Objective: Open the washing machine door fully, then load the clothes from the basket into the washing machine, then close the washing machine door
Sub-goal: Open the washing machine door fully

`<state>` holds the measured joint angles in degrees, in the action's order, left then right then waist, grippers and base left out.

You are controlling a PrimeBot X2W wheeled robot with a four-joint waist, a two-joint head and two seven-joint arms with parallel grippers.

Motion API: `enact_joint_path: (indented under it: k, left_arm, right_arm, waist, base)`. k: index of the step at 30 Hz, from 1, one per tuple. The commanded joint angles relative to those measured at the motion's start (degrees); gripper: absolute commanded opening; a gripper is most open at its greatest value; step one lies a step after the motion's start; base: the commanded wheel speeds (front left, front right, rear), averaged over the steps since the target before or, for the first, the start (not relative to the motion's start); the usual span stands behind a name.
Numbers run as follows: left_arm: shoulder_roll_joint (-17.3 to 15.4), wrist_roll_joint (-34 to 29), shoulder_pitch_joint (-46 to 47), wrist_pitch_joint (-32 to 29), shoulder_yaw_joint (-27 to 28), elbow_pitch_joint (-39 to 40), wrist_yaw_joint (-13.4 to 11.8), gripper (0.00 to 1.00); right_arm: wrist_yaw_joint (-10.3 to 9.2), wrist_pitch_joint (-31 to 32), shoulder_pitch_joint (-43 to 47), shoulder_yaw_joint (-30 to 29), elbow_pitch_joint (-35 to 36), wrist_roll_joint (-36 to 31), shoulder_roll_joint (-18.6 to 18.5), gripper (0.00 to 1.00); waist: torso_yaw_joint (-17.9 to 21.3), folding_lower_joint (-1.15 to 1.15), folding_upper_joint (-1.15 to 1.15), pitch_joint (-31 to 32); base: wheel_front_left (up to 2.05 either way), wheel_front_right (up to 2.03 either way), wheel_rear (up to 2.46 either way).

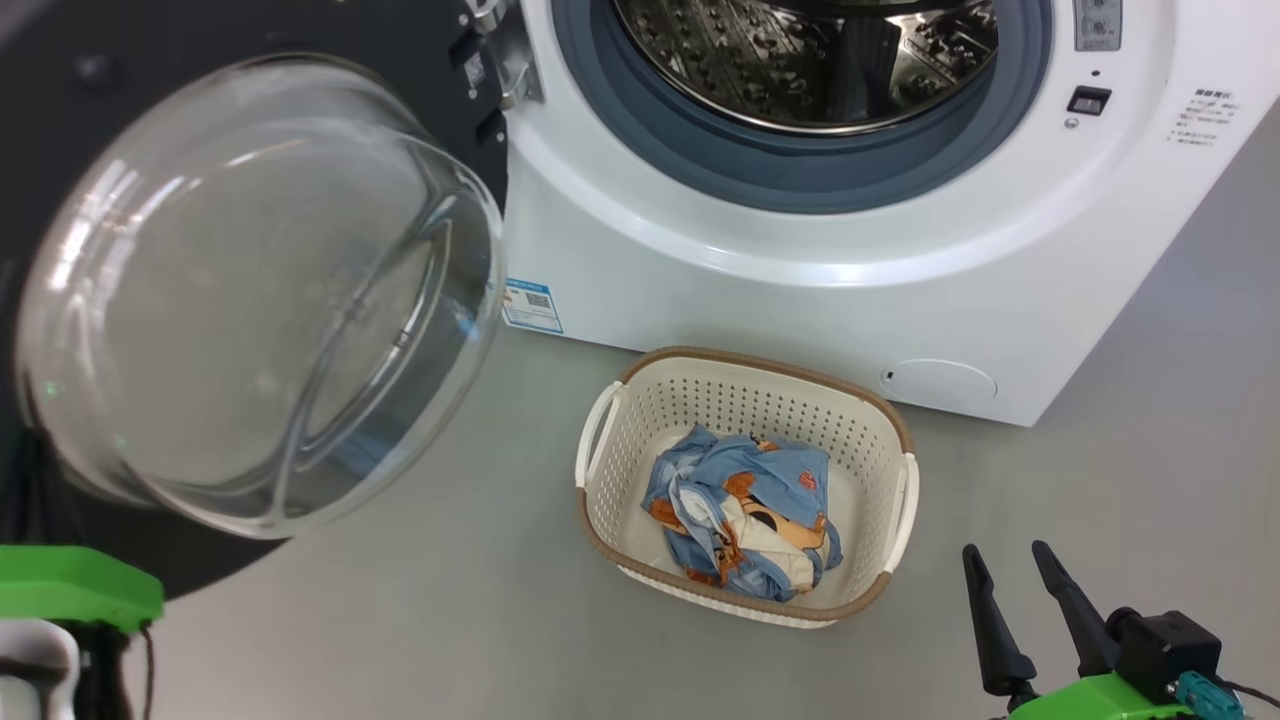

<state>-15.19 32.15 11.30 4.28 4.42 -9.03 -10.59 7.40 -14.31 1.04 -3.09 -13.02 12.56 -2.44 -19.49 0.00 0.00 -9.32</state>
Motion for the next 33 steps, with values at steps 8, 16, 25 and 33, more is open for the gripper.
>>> enact_joint_path:
  k: [8, 16, 25, 33]
  left_arm:
    - [-4.06, 0.13, 7.50, 3.91, 4.12, -6.26, -0.13, 0.00]
    - [-5.55, -0.31, 11.62, 6.51, 4.55, -13.76, -0.03, 0.00]
    - [-6.77, -1.19, 15.46, 8.38, 3.88, -21.06, 0.81, 0.00]
    - [-6.61, -2.07, 18.08, 9.34, 2.43, -25.53, 1.85, 0.00]
  right_arm:
    - [0.09, -0.69, -2.42, 1.51, 0.76, -1.33, -0.43, 1.00]
    - [0.09, -0.69, -2.69, 1.73, 0.22, -1.27, -0.43, 1.00]
    - [0.09, -0.69, -2.47, 1.64, -0.05, -1.44, -0.60, 1.00]
    - [0.09, -0.69, -1.25, 0.99, 0.05, -1.15, -0.64, 1.00]
  waist:
    - [1.15, 0.00, 0.00, -1.37]
    - [1.86, 0.00, 0.00, -1.31]
    - [2.12, 0.00, 0.00, -1.18]
    - [0.93, 0.00, 0.00, 0.01]
  base:
    - [0.00, 0.00, 0.00]
    - [0.00, 0.00, 0.00]
    - [0.00, 0.00, 0.00]
    - [0.00, 0.00, 0.00]
